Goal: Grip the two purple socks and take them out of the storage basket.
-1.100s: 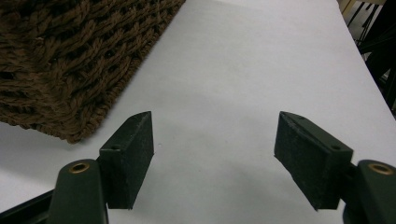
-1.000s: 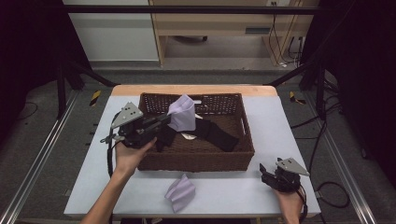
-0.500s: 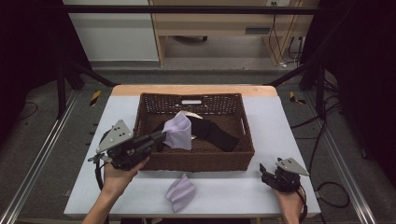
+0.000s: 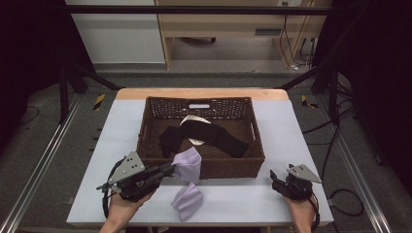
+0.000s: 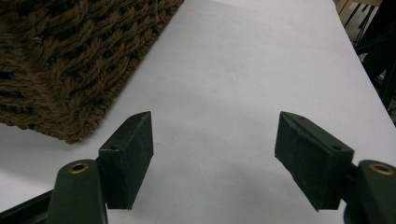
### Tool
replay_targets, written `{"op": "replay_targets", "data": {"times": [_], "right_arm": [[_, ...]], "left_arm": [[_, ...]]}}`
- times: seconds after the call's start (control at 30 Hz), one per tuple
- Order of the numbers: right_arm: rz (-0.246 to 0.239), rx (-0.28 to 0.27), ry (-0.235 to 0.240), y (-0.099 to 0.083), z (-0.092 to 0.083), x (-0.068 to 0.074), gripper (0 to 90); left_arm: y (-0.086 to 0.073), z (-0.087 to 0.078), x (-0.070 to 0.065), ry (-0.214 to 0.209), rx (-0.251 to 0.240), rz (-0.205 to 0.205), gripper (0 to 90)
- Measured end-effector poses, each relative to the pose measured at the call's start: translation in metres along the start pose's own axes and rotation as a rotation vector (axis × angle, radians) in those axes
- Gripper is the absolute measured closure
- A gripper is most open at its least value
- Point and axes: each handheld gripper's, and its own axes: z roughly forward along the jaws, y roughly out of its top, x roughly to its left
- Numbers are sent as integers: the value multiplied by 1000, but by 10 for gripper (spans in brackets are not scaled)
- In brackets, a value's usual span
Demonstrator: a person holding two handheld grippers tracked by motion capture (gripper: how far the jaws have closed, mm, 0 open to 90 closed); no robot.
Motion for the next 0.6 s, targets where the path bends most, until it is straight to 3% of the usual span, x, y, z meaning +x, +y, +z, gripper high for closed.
{"op": "replay_targets", "data": {"times": [0.33, 0.6], "right_arm": [[1, 4, 0, 0, 0, 1, 279], [-3, -1, -2, 0, 0, 1, 275]], "left_arm": [[-42, 11, 4, 2, 123, -62, 865], [-65, 33, 7, 15, 229, -73, 861]]}}
